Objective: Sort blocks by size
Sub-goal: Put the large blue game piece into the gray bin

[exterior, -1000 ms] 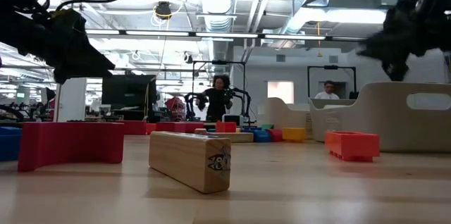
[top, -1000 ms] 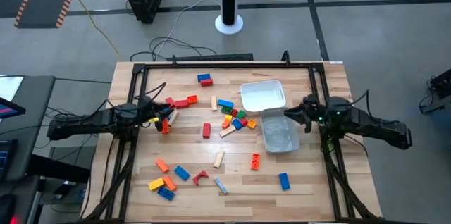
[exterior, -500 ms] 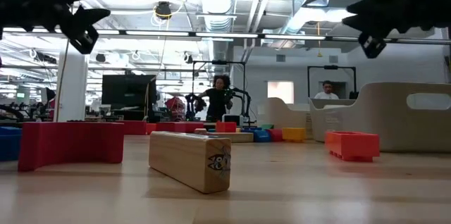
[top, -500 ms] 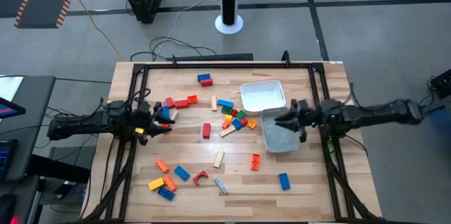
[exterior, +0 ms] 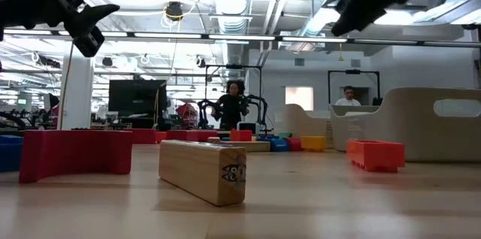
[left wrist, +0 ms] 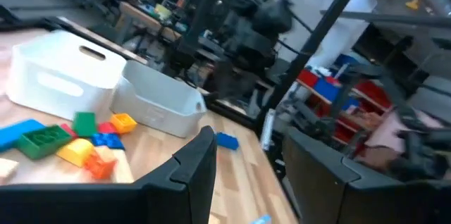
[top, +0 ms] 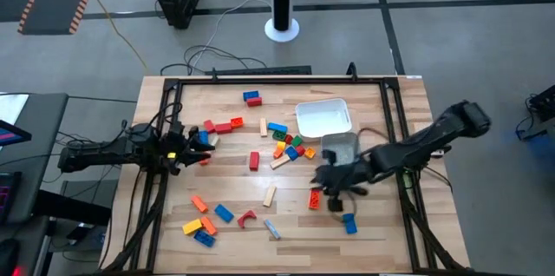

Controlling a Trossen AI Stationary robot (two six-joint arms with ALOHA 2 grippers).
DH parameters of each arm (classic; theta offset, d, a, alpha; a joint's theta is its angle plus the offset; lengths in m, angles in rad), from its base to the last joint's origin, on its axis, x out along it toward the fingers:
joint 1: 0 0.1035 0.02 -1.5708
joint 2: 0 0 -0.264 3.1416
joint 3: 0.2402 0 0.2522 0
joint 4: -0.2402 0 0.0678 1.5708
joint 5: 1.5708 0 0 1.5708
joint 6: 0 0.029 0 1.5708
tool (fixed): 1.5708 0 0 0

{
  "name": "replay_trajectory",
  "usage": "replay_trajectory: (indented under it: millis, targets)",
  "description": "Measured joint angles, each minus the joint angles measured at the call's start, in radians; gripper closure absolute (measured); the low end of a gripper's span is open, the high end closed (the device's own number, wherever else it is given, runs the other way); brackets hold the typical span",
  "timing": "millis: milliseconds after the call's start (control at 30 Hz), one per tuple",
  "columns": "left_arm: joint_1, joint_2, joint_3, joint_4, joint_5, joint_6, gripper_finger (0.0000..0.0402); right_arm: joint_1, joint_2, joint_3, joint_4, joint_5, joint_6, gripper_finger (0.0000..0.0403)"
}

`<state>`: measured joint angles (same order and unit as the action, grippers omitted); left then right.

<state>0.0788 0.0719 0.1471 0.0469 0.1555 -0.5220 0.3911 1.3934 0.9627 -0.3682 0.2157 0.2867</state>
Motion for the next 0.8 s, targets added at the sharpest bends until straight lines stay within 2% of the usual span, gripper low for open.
replay_trajectory:
  millis: [167,300,467,567,700,800]
  targets:
    - [0.000,0.049,0.002,0.019,-0.070,0.064,0.0248,-0.009,0.185,0.190,-0.133,0.001,-0.001,0.0264]
    - [0.000,0.162,0.056,-0.003,-0.108,0.093,0.0248,-0.040,0.287,0.296,-0.199,0.001,-0.023,0.0230]
    - [-0.005,0.355,0.185,-0.038,-0.104,0.149,0.0248,-0.063,0.362,0.360,-0.220,0.000,-0.013,0.0188]
    - [-0.028,0.466,0.262,-0.111,-0.108,0.192,0.0248,-0.047,0.395,0.383,-0.267,-0.003,0.053,0.0170]
    - [-0.080,0.601,0.328,-0.215,-0.180,0.248,0.0248,0.005,0.430,0.416,-0.391,-0.007,0.120,0.0161]
    - [-0.118,0.683,0.343,-0.205,-0.235,0.254,0.0248,0.052,0.446,0.435,-0.464,-0.018,0.125,0.0160]
